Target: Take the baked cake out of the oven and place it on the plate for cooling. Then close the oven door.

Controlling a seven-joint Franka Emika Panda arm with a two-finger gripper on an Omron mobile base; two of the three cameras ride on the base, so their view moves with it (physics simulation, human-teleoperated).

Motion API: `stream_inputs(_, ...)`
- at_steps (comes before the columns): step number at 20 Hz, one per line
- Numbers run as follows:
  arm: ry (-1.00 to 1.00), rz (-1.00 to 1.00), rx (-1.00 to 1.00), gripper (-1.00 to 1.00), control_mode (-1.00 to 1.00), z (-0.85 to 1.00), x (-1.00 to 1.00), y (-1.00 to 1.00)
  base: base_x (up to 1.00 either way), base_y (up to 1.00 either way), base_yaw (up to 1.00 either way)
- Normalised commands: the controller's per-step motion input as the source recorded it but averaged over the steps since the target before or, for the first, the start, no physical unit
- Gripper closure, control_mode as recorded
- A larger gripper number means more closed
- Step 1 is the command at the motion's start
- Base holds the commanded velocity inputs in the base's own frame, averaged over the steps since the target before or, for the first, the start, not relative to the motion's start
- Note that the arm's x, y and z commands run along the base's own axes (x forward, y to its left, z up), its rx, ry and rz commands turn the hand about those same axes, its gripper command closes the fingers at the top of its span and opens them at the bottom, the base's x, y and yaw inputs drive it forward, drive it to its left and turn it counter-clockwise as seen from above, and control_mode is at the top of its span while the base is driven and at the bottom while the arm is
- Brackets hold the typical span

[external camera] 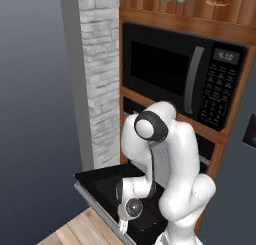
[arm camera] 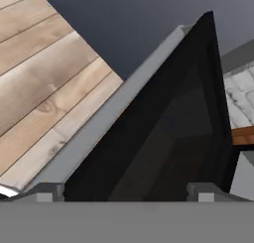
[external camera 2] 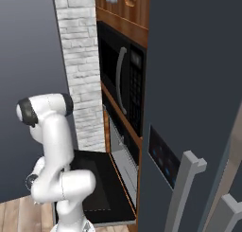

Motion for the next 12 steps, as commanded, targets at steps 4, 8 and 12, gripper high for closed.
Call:
stream_inputs(4, 0.1, -0.02, 0.18, -1.0, -1.0, 0.89, -0.13, 0.29, 0.0, 0.0, 0.0)
stream_inputs(8, -0.06, -0.24, -0.03, -1.0, -1.0, 0.97, -0.01, 0.02, 0.0, 0.0, 0.0)
stream_inputs(12, -0.15, -0.39, -0.09, -1.0, -1.0, 0.91, 0.0, 0.0, 0.0, 0.0, 0.0)
